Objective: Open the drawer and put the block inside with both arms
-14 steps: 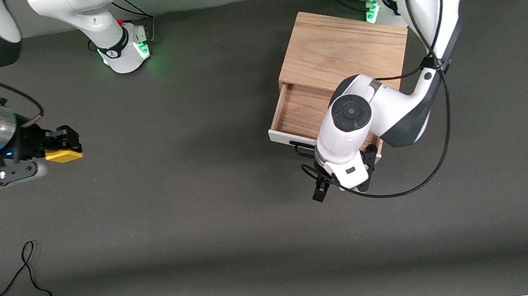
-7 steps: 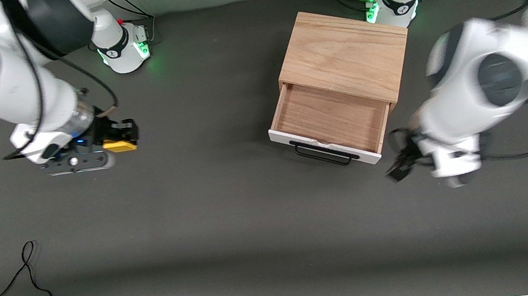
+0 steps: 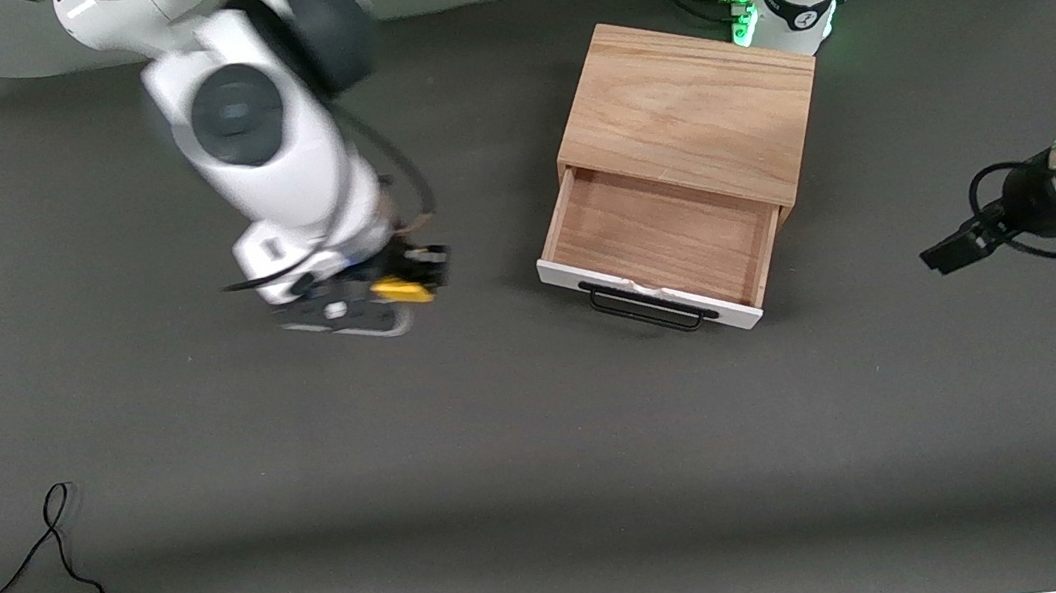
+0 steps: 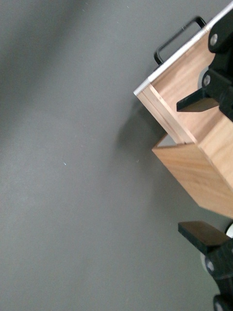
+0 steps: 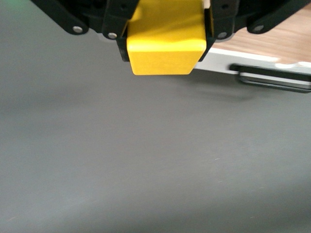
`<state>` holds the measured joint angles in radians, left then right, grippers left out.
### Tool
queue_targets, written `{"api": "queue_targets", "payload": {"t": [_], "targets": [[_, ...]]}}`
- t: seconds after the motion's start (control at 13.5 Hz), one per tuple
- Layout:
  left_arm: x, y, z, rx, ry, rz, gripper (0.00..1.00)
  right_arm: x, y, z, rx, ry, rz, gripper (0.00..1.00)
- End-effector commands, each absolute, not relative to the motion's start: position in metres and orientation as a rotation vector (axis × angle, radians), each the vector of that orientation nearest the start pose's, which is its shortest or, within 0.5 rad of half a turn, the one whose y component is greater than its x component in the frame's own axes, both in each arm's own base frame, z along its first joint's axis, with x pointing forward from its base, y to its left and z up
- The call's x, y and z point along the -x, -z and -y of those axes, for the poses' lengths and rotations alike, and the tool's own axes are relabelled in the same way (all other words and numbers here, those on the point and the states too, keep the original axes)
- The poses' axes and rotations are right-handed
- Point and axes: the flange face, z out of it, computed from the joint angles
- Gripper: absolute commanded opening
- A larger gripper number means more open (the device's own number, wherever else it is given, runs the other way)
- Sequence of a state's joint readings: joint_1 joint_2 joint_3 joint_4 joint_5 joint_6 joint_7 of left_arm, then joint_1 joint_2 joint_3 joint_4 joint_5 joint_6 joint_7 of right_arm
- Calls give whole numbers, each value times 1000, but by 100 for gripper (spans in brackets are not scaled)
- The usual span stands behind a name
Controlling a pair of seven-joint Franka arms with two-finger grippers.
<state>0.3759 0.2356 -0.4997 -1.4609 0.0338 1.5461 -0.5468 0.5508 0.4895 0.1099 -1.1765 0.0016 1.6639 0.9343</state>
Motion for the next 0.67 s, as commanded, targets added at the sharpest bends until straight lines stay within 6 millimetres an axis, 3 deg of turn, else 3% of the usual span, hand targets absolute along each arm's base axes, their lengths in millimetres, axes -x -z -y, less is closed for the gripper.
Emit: {"api": "queue_targets", "payload": {"t": [0.0, 0.22, 0.37, 0.59], "targets": [[-580, -562, 29, 3110, -205, 489, 100, -553, -500, -466, 3021, -25, -560, 0], [-566, -571, 4, 3135, -187, 288, 100, -524, -470, -530, 2999, -43, -672, 0], [-562, -580, -18, 3142, -163, 202, 100, -507, -438, -572, 2959, -36, -728, 0], [-561, -587, -9, 3140, -124, 72, 100, -489, -400, -604, 2956, -27, -701, 0]]}}
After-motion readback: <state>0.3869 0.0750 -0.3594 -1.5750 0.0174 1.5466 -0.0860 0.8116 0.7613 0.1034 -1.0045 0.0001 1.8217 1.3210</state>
